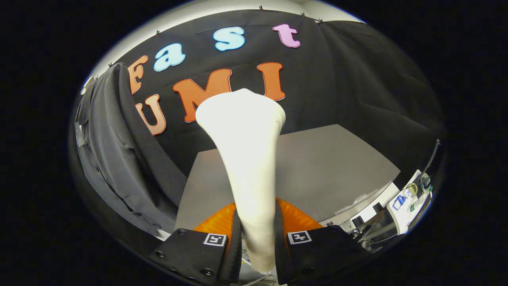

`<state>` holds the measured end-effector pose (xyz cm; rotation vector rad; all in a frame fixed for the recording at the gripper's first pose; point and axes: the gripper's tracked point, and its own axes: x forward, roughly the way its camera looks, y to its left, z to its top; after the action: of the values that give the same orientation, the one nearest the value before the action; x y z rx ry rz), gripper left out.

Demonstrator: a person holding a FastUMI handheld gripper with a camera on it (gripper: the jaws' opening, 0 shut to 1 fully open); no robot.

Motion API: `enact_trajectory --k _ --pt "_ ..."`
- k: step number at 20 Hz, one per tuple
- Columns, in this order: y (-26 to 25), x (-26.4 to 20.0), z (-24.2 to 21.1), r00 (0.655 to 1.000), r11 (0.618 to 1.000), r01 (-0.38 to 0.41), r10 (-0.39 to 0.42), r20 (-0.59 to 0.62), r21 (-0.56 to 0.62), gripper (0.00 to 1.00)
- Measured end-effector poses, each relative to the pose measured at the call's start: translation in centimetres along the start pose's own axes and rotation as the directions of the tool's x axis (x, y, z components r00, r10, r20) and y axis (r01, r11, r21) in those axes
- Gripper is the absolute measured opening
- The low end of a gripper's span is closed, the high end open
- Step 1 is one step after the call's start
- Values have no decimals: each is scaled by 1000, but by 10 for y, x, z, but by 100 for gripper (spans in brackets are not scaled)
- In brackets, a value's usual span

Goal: Iron the clothes twice with a garment steamer, once on the left side and once on the right side.

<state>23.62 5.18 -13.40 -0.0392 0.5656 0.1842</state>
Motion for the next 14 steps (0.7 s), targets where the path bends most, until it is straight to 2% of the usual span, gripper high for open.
enact_trajectory --k 7,14 --pt "61 -49 -28 997 998 64 -65 48 16 42" --pt "141 -91 -53 991 997 75 -74 107 -1 42"
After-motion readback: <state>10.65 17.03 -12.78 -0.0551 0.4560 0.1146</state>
